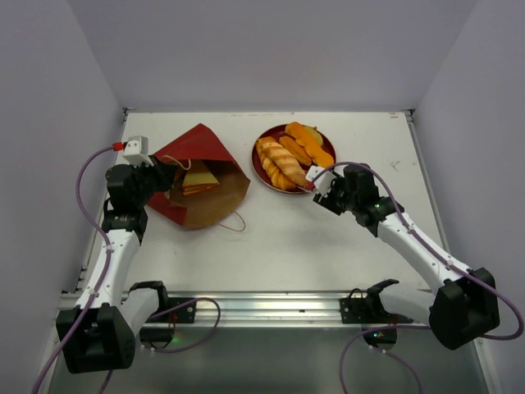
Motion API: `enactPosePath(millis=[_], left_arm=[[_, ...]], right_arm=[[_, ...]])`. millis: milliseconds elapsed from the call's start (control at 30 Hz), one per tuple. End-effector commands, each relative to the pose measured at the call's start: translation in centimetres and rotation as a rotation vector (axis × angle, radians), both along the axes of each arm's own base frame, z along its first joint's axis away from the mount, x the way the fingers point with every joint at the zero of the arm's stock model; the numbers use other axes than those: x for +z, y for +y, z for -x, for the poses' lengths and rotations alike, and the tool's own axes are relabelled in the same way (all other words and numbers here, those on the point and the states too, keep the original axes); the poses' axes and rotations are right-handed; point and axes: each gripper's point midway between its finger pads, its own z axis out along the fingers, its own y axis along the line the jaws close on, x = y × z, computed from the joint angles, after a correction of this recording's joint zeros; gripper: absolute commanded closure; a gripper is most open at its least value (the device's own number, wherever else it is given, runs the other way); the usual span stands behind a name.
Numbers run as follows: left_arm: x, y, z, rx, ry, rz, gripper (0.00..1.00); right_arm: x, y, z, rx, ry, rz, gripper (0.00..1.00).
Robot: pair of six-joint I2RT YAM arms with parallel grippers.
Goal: Take the fake bread out of the paper bag
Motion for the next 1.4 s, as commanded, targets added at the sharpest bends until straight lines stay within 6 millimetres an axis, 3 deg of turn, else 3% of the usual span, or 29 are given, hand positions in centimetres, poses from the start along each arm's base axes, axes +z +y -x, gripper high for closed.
enactPosePath(millis=[0, 333, 400, 633, 700, 800, 900, 1000, 1067, 1100, 1133, 1200, 1233, 1267, 1300, 1333, 1367], left_arm=[[0.7, 0.2, 0.0, -0.007, -0.041, -0.021, 0.91], [0.8, 0.0, 0.0, -0.015, -0.043, -0.019, 0.91], [0.8, -0.1, 0.0, -0.021, -0.044, -0.019, 0.91], [0.7, -0.3, 0.0, -0.034, -0.044, -0.015, 0.91], [0.7, -0.4, -0.1, -0.038, -0.044, -0.014, 0.91], [0.7, -0.5, -0.1, -0.048, -0.046, -0.013, 0.91], [0.8, -0.6, -0.1, -0.054, -0.05, -0.014, 0.91], [0.9, -0.6, 0.0, -0.058, -0.06, -0.017, 0.91], [1.0, -0.6, 0.1, -0.057, -0.066, -0.021, 0.91], [0.9, -0.6, 0.1, -0.055, -0.064, -0.02, 0.91], [0.8, -0.5, 0.1, -0.052, -0.062, -0.021, 0.91], [0.8, -0.5, 0.1, -0.051, -0.062, -0.024, 0.91], [0.7, -0.5, 0.1, -0.051, -0.059, -0.024, 0.91], [0.7, -0.5, 0.1, -0.049, -0.059, -0.026, 0.91], [0.7, -0.5, 0.1, -0.049, -0.059, -0.028, 0.91], [0.7, -0.5, 0.1, -0.049, -0.06, -0.026, 0.91], [0.7, -0.5, 0.1, -0.049, -0.06, -0.026, 0.91]], right_arm=[[3.9, 1.6, -0.4, 0.002, -0.035, -0.117, 0.49], [5.5, 2.8, 0.2, 0.021, 0.002, -0.195, 0.53], [6.8, 3.6, 0.7, 0.039, 0.018, -0.243, 0.55], [9.4, 8.4, 7.6, 0.334, 0.267, -0.434, 0.58], [10.4, 9.6, 9.1, 0.421, 0.289, -0.454, 0.59], [10.4, 11.1, 10.4, 0.479, 0.314, -0.42, 0.6], [10.3, 12.6, 9.7, 0.475, 0.264, -0.348, 0.6], [10.2, 14.6, 7.3, 0.438, 0.174, -0.258, 0.61], [10.3, 16.6, 5.0, 0.409, 0.1, -0.207, 0.61], [10.2, 18.4, 5.3, 0.427, 0.067, -0.166, 0.61], [9.7, 19.1, 2.9, 0.348, -0.005, -0.096, 0.61], [9.2, 21.4, 2.4, 0.358, -0.081, -0.026, 0.6], [10.0, 22.0, 1.0, 0.307, -0.158, -0.004, 0.6], [9.3, 23.5, 0.2, 0.303, -0.196, 0.04, 0.6], [8.3, 24.1, 0.2, 0.319, -0.191, 0.06, 0.6], [8.6, 24.8, -0.3, 0.313, -0.213, 0.063, 0.6], [7.3, 25.3, -0.9, 0.301, -0.217, 0.106, 0.6]])
